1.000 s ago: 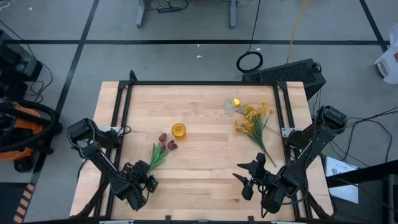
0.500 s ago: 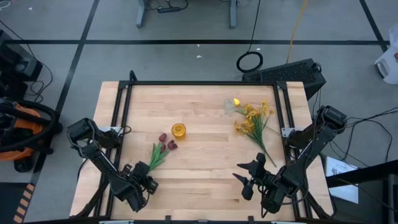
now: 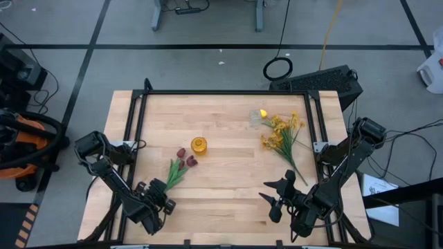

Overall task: Sort flowers into vase by color
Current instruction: Put the violet tulip into the yellow vase

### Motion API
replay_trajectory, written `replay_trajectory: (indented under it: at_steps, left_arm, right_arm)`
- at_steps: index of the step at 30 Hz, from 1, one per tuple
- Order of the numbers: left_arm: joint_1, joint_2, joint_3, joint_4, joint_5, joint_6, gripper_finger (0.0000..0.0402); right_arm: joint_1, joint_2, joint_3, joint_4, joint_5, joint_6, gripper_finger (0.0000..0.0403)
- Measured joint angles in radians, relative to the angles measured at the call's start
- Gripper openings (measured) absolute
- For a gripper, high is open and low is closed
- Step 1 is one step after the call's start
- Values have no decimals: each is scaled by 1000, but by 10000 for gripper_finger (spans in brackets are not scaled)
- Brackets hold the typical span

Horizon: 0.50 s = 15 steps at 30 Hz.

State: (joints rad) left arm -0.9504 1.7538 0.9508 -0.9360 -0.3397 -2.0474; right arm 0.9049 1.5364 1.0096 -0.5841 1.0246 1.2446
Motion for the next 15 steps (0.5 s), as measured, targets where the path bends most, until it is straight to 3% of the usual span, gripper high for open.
replay_trajectory:
  at_steps: [6,15]
  left_arm:
    - [0,0,0,0,0,-16,9]
    - [0,-1,59,-32,0,-41,14]
  right_arm:
    - [0,0,0,1,0,0,196]
    - [0,0,0,1,0,0,196]
